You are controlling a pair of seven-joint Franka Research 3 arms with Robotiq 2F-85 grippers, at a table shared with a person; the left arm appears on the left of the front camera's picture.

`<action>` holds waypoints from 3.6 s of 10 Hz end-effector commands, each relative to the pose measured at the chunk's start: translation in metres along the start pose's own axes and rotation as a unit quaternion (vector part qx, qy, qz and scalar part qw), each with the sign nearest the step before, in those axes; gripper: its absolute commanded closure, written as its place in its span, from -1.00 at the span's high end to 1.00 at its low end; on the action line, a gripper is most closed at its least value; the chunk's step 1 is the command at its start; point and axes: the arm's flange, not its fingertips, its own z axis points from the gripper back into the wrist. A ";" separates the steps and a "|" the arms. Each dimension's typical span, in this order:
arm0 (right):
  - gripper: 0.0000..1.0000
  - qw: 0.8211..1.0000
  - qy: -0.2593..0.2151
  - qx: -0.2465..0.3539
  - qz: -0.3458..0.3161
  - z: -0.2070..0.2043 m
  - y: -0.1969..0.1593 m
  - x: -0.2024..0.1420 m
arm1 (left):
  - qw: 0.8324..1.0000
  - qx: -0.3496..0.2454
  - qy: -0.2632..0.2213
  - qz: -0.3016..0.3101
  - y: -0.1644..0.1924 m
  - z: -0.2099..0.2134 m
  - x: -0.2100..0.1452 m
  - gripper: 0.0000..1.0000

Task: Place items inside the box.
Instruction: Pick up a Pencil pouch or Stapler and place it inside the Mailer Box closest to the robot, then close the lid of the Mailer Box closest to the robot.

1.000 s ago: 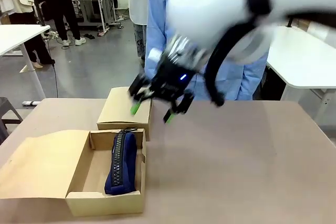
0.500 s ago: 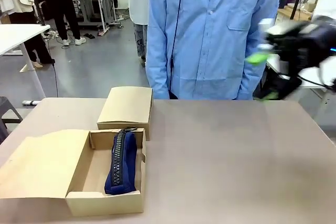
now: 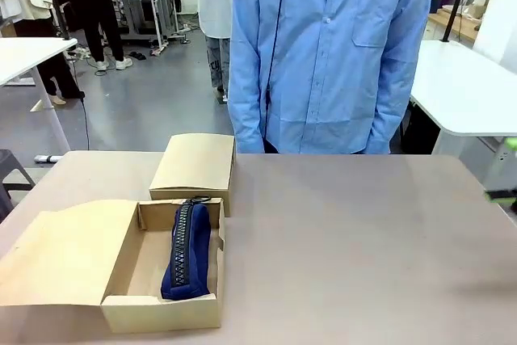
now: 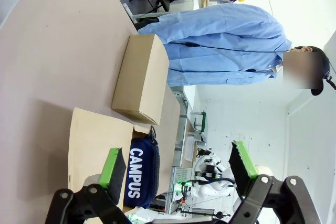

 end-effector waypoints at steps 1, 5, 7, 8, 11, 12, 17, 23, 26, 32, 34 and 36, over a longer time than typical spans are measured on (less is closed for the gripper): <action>1.00 0.999 -0.035 -0.007 0.039 -0.032 -0.040 0.022 | 1.000 -0.011 -0.003 -0.009 0.000 0.000 -0.001 1.00; 1.00 1.000 0.000 0.000 0.000 0.000 0.000 0.000 | 1.000 -0.011 -0.003 -0.009 0.000 0.000 -0.001 1.00; 1.00 1.000 0.000 0.000 0.000 0.000 0.000 0.000 | 1.000 -0.011 -0.003 -0.009 0.000 0.000 -0.001 1.00; 1.00 1.000 0.000 0.000 0.000 0.000 0.000 0.000 | 1.000 -0.011 -0.003 -0.009 0.000 0.000 -0.001 1.00; 1.00 1.000 0.000 0.000 0.000 0.000 0.000 0.000 | 1.000 -0.011 -0.003 -0.009 0.000 0.000 -0.001 1.00; 1.00 1.000 0.000 0.000 0.000 0.000 0.000 0.000 | 1.000 -0.011 -0.003 -0.009 0.000 0.000 -0.001 1.00; 1.00 1.000 0.000 0.000 0.000 0.000 0.000 0.000 | 0.902 -0.125 0.196 -0.365 -0.057 -0.066 -0.078 1.00; 1.00 1.000 0.000 0.000 0.000 0.000 0.000 0.000 | 0.678 -0.234 0.208 -0.665 0.020 -0.067 -0.106 1.00; 1.00 1.000 0.000 0.000 0.000 0.000 0.000 0.000 | 0.691 -0.206 0.203 -0.663 -0.012 -0.059 -0.067 1.00; 1.00 1.000 0.000 0.000 0.000 0.000 0.000 0.000 | 0.592 -0.150 0.147 -0.778 0.050 -0.070 -0.026 1.00; 1.00 1.000 0.000 0.000 0.000 0.000 0.000 0.000 | 0.581 -0.112 0.174 -0.787 0.072 -0.058 -0.015 1.00; 1.00 1.000 0.000 0.000 0.000 0.000 0.000 0.000 | 0.581 -0.069 0.213 -0.783 0.091 -0.063 -0.006 1.00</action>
